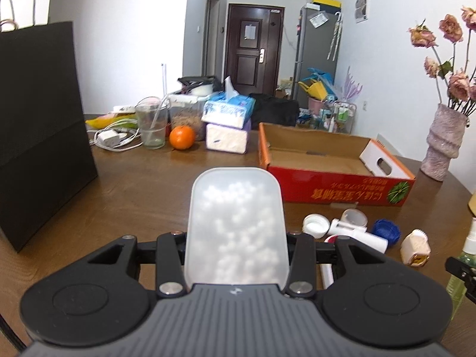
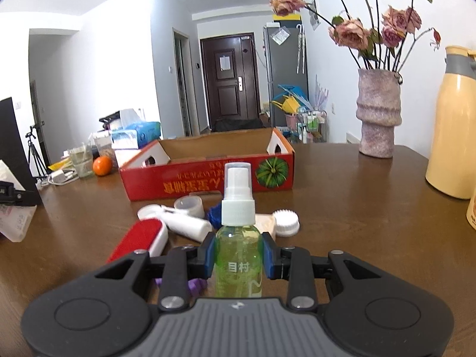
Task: Organize rigid objects
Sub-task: 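Carry the swab container and green spray bottle over the red cardboard box with both grippers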
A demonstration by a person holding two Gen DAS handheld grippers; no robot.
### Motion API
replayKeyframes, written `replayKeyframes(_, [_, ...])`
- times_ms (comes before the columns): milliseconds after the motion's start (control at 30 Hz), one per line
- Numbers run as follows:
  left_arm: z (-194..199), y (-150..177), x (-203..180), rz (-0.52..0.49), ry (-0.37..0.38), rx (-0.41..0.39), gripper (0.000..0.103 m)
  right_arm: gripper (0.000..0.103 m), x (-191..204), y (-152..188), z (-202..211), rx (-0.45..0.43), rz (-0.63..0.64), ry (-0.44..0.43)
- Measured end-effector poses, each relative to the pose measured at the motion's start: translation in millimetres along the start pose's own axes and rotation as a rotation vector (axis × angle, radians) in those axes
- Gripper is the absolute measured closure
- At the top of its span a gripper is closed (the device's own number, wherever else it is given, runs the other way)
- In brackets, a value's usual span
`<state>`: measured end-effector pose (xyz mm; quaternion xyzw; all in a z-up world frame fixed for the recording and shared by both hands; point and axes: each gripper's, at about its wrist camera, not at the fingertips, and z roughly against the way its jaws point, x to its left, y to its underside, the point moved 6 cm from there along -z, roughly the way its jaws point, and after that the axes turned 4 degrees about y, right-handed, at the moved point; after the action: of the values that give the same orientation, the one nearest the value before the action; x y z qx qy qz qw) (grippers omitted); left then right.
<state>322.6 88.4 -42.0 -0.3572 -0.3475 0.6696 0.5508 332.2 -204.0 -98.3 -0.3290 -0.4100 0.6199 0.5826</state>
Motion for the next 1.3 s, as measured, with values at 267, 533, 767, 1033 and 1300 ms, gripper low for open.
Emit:
replayKeyframes(267, [-11, -19, -21, -0.015, 0.037, -0.016, 0.061, 0.073, 12, -27, -7, -0.048, 0.001, -0.026])
replayKeyframes(533, [-35, -45, -44, -0.030, 0.071, -0.029, 0.061, 0.073, 16, -56, -28, -0.091, -0.014, -0.044])
replayKeyframes(767, [-64, -61, -60, -0.013, 0.094, -0.032, 0.061, 0.073, 19, -73, -55, -0.106, -0.029, -0.049])
replayKeyframes(1033, [-91, -79, -74, 0.000, 0.094, -0.042, 0.061, 0.073, 18, -96, -84, -0.136, -0.054, -0.050])
replayKeyframes(1300, [-113, -98, -90, 0.005, 0.112, -0.064, 0.061, 0.073, 18, -110, -107, -0.153, -0.043, -0.053])
